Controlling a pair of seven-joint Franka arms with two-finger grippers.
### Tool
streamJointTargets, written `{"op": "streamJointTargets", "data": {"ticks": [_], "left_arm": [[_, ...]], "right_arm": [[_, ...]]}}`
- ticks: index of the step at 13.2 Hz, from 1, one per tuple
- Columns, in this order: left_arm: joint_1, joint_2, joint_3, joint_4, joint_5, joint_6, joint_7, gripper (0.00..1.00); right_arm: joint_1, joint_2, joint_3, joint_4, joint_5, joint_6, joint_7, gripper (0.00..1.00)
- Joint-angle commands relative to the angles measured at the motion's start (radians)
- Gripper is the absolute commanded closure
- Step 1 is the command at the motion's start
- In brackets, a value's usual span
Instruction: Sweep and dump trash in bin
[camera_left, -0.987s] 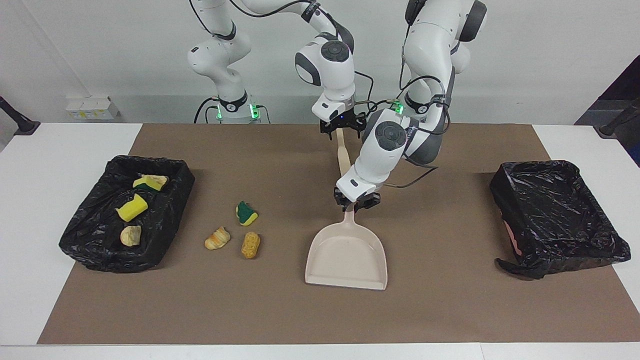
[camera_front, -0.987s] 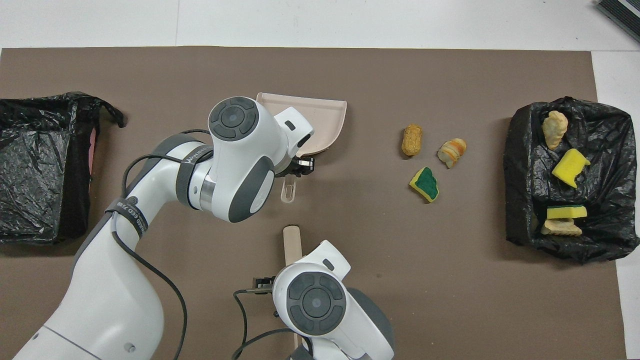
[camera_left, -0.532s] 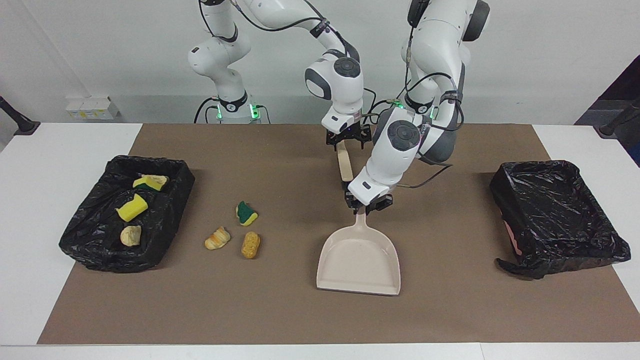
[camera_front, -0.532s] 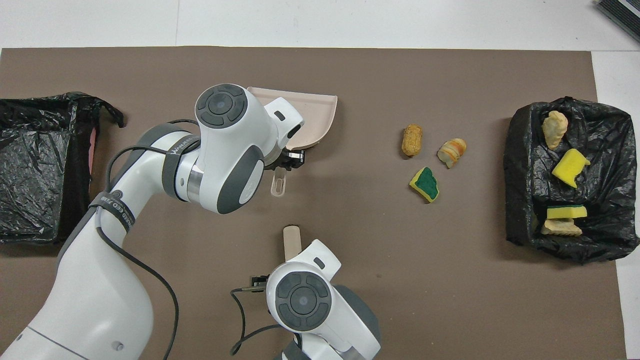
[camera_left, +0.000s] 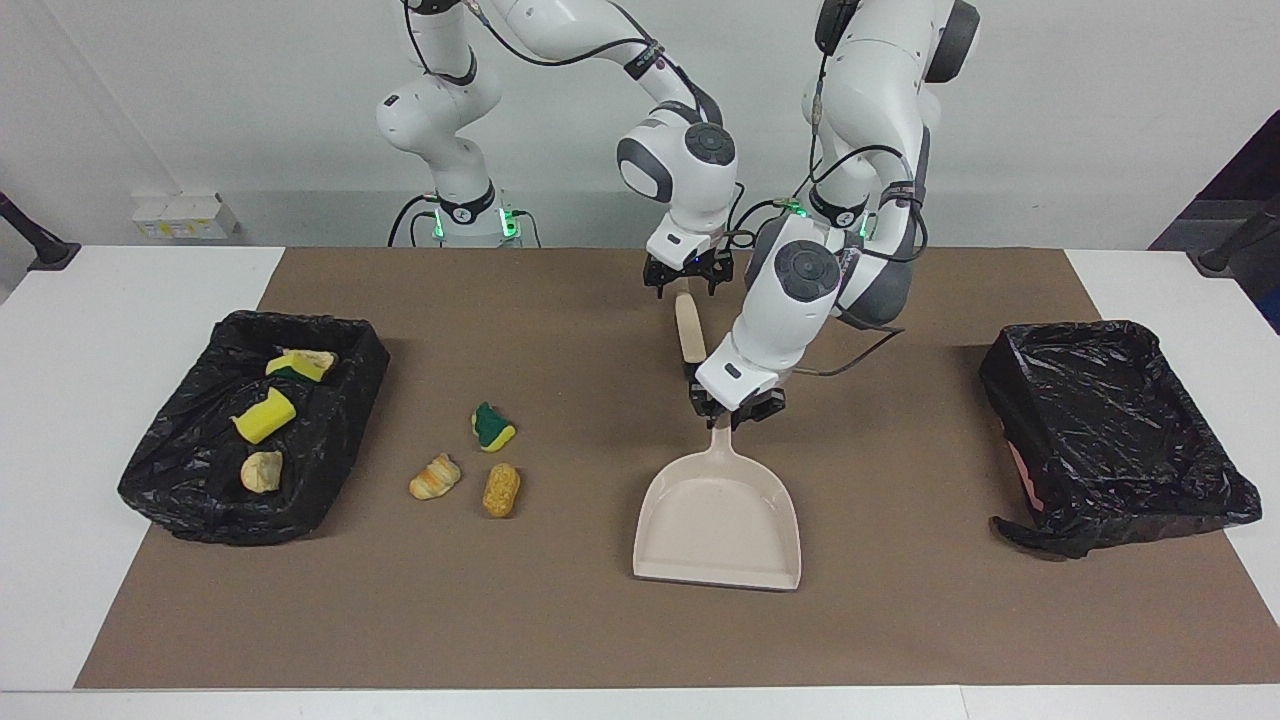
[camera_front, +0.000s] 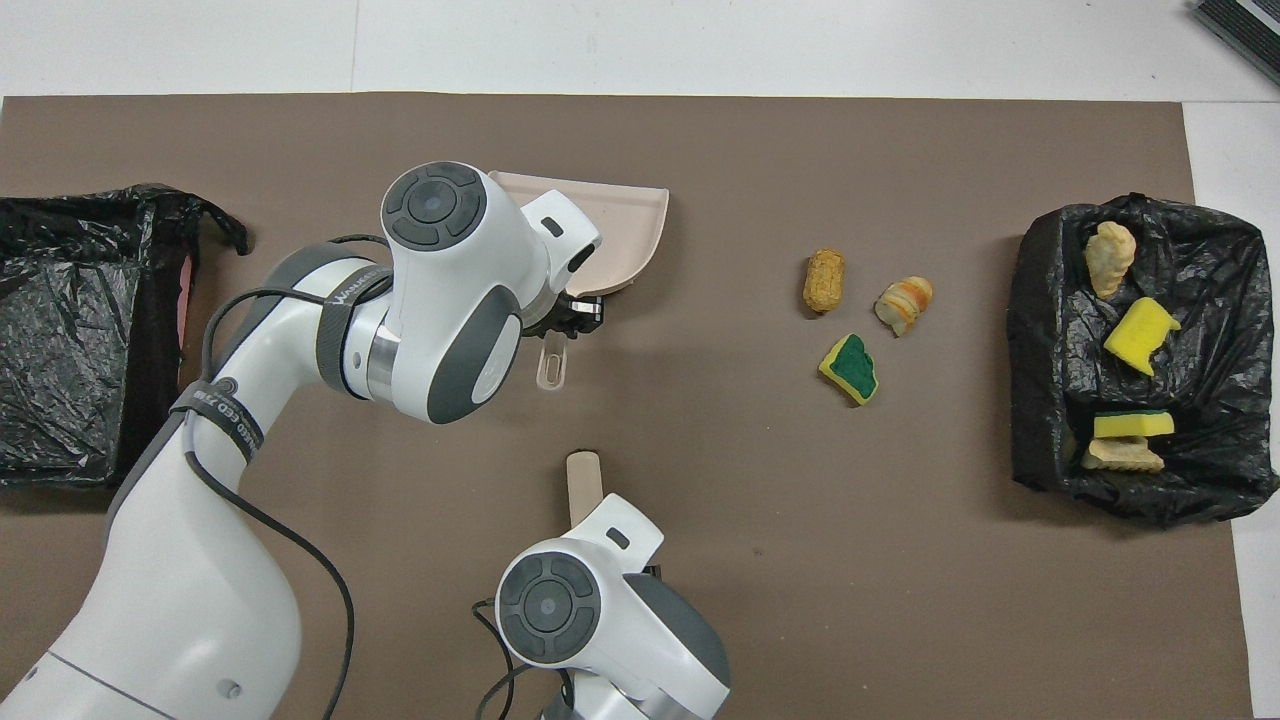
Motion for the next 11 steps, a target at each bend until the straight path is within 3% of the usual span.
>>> {"op": "streamJointTargets", "data": {"ticks": [1,3,5,11], "left_arm": [[0.002,-0.01,-0.001,-0.002,0.02,-0.012,-0.015,1.0],[0.008,-0.012,-0.001,-0.004,0.02,-0.014,-0.015,1.0],[0.014,-0.012,-0.001,-0.004,0.02,-0.017,-0.014,1.0],[0.055,-0.01,-0.001,0.004,0.021,-0.052,0.053,1.0]], "right_arm": [[0.009,-0.011,0.008,0.006,0.003,-0.021,0.004,0.37],[0.011,-0.021,0.02,0.003,0.009,-0.035,0.004,0.6],[0.017,-0.03,0.027,-0.002,0.009,-0.058,0.002,1.0],[0.015,-0.061,0.034,0.088,0.003,-0.21,-0.007,1.0]]}}
